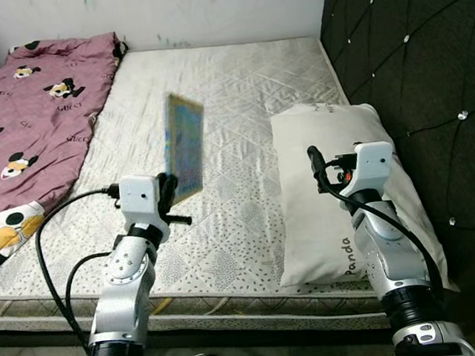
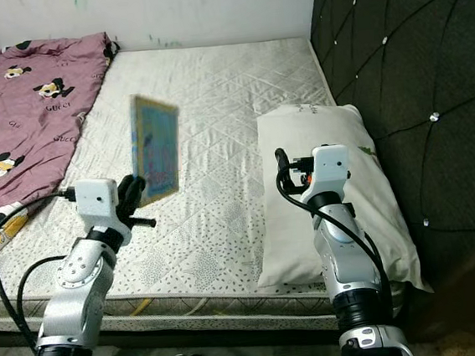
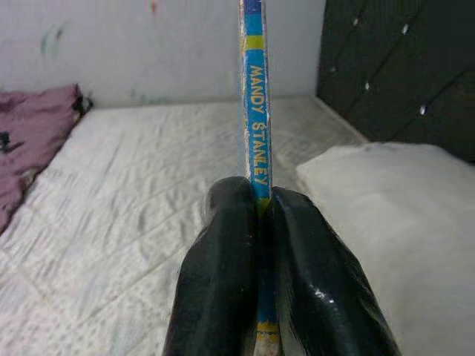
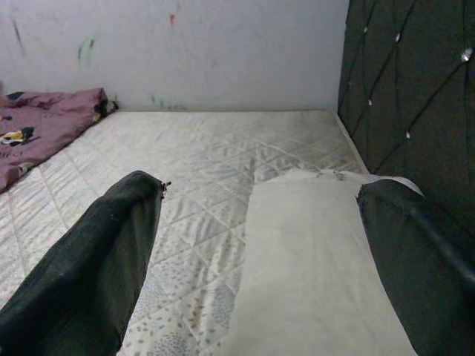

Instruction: Clean up the room

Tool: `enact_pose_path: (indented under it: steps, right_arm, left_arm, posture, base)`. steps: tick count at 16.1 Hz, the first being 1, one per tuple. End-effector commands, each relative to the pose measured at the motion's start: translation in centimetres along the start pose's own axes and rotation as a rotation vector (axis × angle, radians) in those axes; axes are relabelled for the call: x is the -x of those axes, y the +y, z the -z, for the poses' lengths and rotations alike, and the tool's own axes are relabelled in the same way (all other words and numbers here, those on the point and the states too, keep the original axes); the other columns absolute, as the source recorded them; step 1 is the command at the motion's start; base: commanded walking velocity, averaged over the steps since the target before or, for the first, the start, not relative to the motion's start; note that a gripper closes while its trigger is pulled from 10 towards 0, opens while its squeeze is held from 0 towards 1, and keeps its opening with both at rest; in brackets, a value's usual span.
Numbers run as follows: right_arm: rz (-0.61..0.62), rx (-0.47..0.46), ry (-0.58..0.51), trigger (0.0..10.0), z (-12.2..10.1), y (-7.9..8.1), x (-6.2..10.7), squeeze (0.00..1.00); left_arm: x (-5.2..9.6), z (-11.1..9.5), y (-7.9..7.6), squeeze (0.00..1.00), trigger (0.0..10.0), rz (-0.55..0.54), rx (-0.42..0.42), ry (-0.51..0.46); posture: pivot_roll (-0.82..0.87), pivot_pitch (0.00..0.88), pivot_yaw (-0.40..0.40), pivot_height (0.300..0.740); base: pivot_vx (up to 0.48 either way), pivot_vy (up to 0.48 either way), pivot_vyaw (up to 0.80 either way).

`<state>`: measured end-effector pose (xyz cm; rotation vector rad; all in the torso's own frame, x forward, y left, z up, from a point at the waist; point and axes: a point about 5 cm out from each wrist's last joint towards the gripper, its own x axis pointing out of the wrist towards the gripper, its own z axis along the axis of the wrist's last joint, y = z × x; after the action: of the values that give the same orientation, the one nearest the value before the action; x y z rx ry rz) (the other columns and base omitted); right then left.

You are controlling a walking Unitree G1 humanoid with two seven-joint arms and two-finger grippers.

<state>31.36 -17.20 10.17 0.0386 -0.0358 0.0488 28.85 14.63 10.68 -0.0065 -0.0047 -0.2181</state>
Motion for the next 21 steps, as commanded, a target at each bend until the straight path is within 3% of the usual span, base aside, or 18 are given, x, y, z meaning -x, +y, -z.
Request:
enact_pose_path:
  steps: [1,2,3,8,16,21]
  right_arm:
    - [0.006,-0.014,-0.008,10.0,-0.2,-0.1,0.2,0.00]
    - [0.011,-0.026,-0.004,10.0,-0.2,-0.1,0.5,0.00]
    - [0.008,-0.025,-0.002,10.0,-0.1,0.0,0.8,0.00]
    - [0.028,-0.007,0.033,10.0,0.4,-1.1,2.3,0.00]
    - [0.006,-0.008,0.047,10.0,0.4,-0.6,2.3,0.00]
    - [-0.009,-0.008,0.051,10.0,0.3,-0.5,2.1,0.00]
  left_arm:
    - [0.3,-1.1,0.5,0.00,10.0,-0.036,0.008,-0.055]
    - [0.6,-1.0,0.3,0.00,10.0,-0.035,0.042,-0.044]
    - [1.2,-1.1,0.2,0.00,10.0,-0.048,0.004,-0.077]
    - [3.2,-0.9,1.5,0.00,10.0,-0.177,0.033,-0.085]
    - [2.6,-1.2,0.9,0.00,10.0,-0.145,0.032,-0.093]
    - [2.5,-1.0,1.0,0.00,10.0,-0.173,0.021,-0.084]
  posture:
    - [0.00,0.032,0.043,0.740]
    - [-0.01,0.044,0.042,0.740]
    - [-0.01,0.060,0.038,0.740]
    - [0.00,0.104,0.026,0.740]
    - [0.00,0.097,0.026,0.740]
    - [0.00,0.092,0.023,0.673]
  base:
    - [0.000,0.000,0.00]
    - [0.000,0.000,0.00]
    - [0.000,0.000,0.00]
    - [0.000,0.000,0.00]
    - [0.000,0.000,0.00]
    - [0.000,0.000,0.00]
